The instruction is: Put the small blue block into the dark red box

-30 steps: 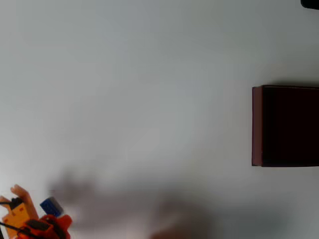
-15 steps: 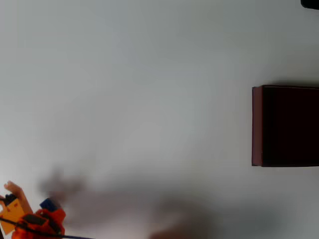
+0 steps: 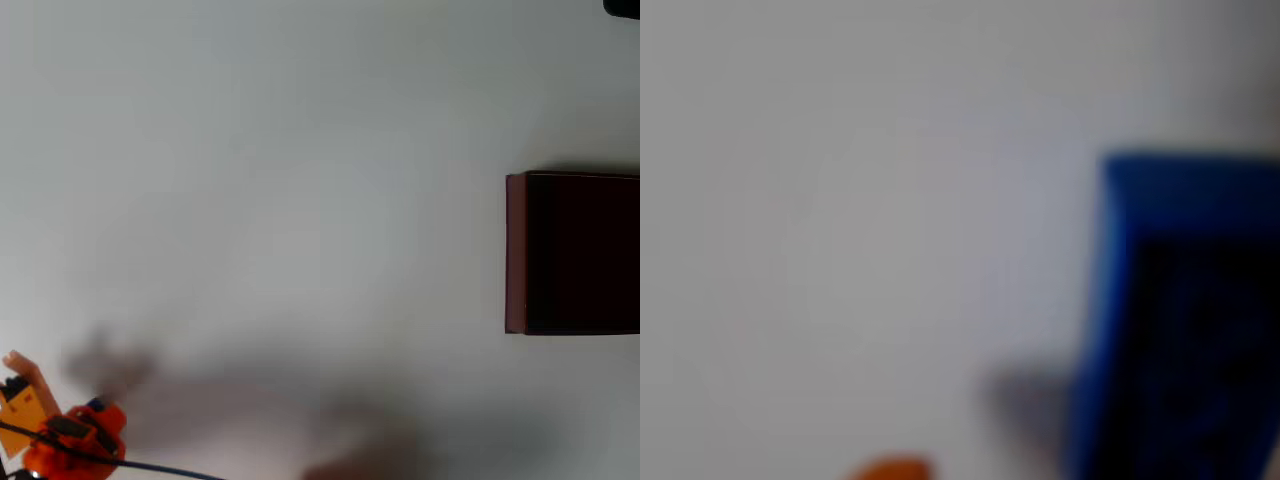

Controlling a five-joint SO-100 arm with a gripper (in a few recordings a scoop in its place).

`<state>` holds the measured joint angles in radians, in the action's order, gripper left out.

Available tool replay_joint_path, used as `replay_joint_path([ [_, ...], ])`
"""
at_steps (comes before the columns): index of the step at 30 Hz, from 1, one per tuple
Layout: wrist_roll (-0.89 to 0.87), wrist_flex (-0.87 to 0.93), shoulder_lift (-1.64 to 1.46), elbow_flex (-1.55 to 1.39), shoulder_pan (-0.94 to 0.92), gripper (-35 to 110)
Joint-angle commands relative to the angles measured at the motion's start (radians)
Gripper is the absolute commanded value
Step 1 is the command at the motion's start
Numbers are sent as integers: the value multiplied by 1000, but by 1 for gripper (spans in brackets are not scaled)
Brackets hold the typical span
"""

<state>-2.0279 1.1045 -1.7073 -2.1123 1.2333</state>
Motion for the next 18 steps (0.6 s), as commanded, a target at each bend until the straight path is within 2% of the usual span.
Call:
replay_joint_path([
  [1, -5, -34, -31, -18, -2, 23],
  [12, -25, -199, -95, -184, 6, 22],
  [16, -18, -333, -127, -291, 8, 4],
  [18, -9, -367, -141, -324, 5, 1],
])
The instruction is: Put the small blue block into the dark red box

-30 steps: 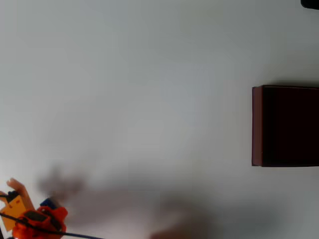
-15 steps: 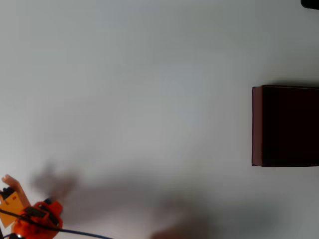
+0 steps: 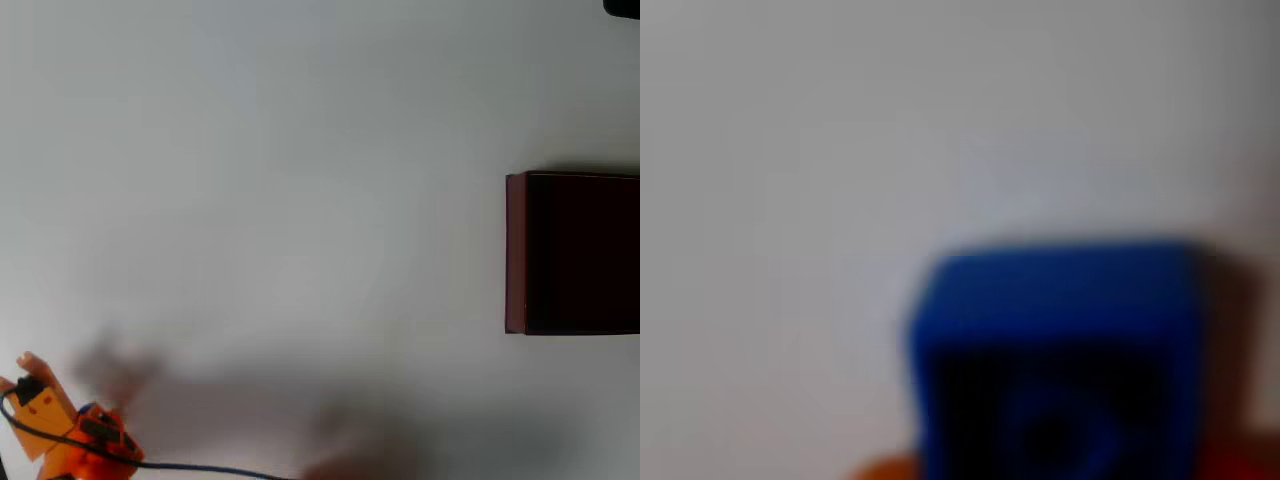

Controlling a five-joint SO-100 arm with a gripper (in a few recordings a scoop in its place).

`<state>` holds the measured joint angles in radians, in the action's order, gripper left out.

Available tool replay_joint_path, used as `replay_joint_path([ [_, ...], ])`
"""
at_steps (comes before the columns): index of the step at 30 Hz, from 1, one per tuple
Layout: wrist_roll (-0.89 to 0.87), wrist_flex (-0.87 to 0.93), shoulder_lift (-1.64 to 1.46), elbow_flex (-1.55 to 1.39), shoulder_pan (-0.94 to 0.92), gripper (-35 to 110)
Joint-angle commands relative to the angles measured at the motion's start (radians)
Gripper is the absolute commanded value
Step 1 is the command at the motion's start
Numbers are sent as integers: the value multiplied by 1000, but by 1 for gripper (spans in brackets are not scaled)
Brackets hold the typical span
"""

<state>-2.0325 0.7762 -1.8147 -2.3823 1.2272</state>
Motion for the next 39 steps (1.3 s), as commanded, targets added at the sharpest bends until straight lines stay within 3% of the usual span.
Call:
replay_joint_path([
  [1, -8, -40, -41, -63, 11, 1],
  [9, 40, 5, -98, -69, -17, 1],
  [16, 307, 545, -247, 176, -176, 1],
  [21, 595, 704, -489, 172, -407, 1],
  [31, 1249, 821, -1347, 34, -1190, 0],
  [39, 1551, 488, -1189, -6, -1557, 0],
])
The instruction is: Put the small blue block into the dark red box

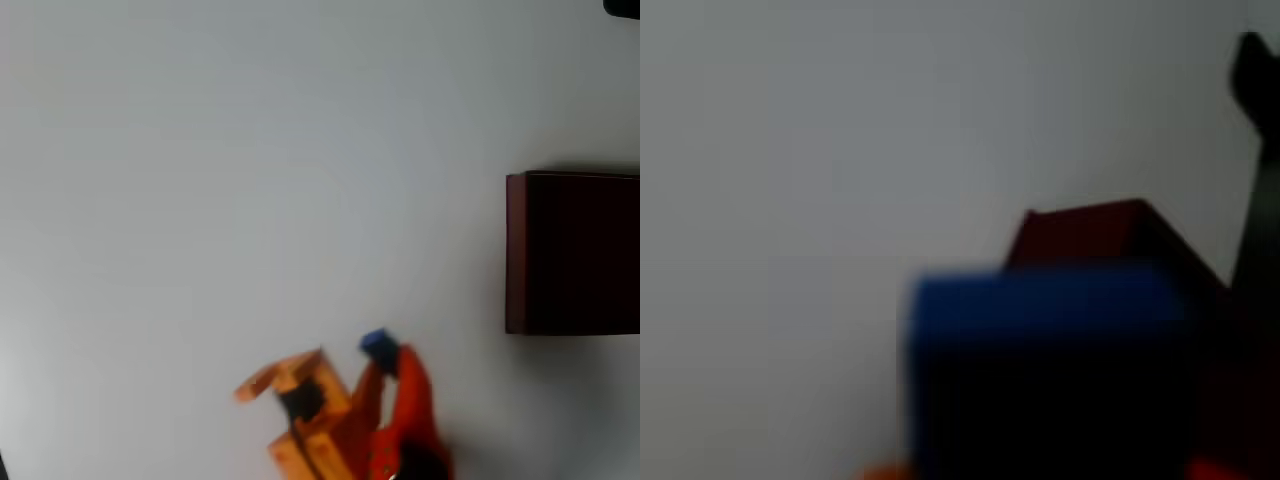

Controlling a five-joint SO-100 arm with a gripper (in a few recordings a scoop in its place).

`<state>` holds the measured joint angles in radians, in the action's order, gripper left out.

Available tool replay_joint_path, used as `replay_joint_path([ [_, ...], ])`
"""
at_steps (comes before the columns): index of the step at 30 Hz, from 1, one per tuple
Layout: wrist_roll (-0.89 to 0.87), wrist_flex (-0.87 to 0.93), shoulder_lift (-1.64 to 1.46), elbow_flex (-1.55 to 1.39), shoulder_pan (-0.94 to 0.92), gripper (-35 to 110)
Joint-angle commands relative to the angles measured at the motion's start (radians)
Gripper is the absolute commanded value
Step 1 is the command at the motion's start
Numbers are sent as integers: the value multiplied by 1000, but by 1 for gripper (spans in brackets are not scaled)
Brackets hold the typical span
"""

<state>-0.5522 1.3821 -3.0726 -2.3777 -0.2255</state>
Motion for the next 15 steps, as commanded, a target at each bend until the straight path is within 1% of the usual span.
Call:
replay_joint_path([
  [1, 95, -172, 104, -20, -137, 0],
  [5, 204, -370, 301, -14, -265, 0],
  [9, 275, -532, 580, 55, -385, 0],
  [12, 295, -614, 802, 141, -466, 0],
  [15, 301, -644, 1012, 259, -523, 0],
])
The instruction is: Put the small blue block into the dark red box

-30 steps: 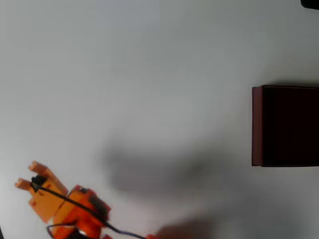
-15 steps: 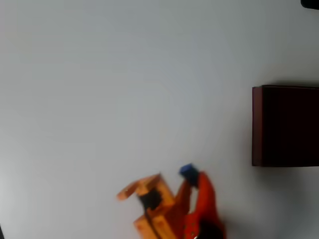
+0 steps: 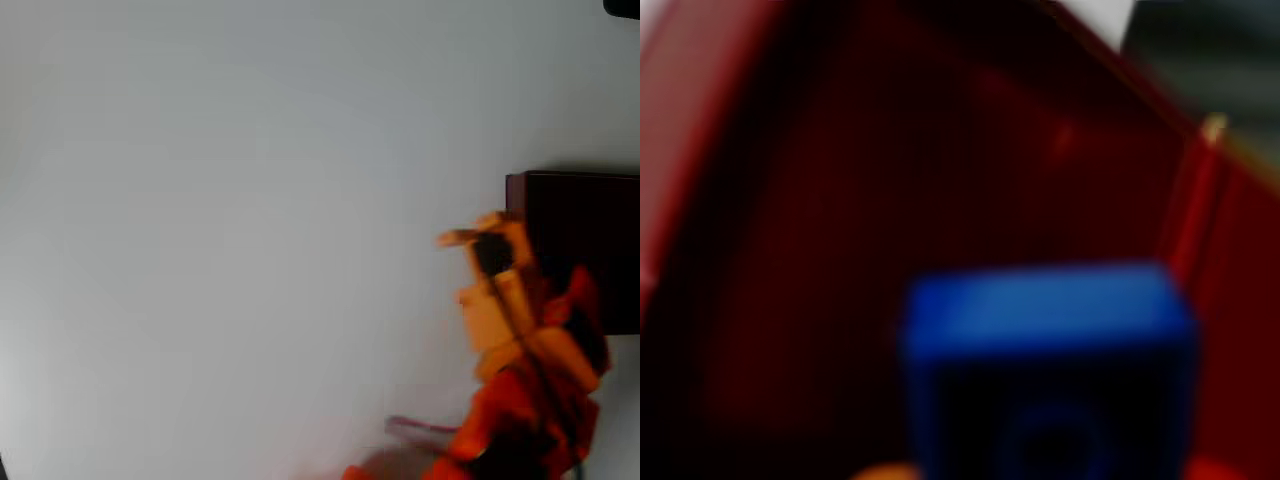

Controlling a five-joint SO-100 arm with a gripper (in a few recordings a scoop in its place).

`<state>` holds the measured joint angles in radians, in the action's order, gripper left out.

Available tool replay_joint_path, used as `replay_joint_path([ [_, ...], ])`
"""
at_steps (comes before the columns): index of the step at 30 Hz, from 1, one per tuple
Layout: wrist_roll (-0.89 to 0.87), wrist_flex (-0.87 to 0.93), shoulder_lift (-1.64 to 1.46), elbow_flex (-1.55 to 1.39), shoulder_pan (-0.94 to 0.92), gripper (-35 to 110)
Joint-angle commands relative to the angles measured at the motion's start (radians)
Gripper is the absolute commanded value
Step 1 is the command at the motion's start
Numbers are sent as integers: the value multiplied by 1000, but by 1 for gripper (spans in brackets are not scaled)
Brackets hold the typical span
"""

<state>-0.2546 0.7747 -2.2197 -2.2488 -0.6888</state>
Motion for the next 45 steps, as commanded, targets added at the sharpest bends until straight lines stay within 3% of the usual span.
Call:
replay_joint_path([
  [1, 3, -40, 227, 170, -72, 0],
  [6, -31, -37, 515, 339, -121, 1],
  [10, -89, 66, 727, 480, -156, 15],
  [14, -48, 94, 741, 482, -147, 16],
  [23, 127, 255, 124, 212, 12, 17],
  [30, 176, 614, -518, 97, 290, 0],
  [34, 173, 713, -868, -21, 469, 0],
  [39, 189, 719, -945, -64, 726, 0],
  [45, 239, 663, -1135, -334, 957, 0],
])
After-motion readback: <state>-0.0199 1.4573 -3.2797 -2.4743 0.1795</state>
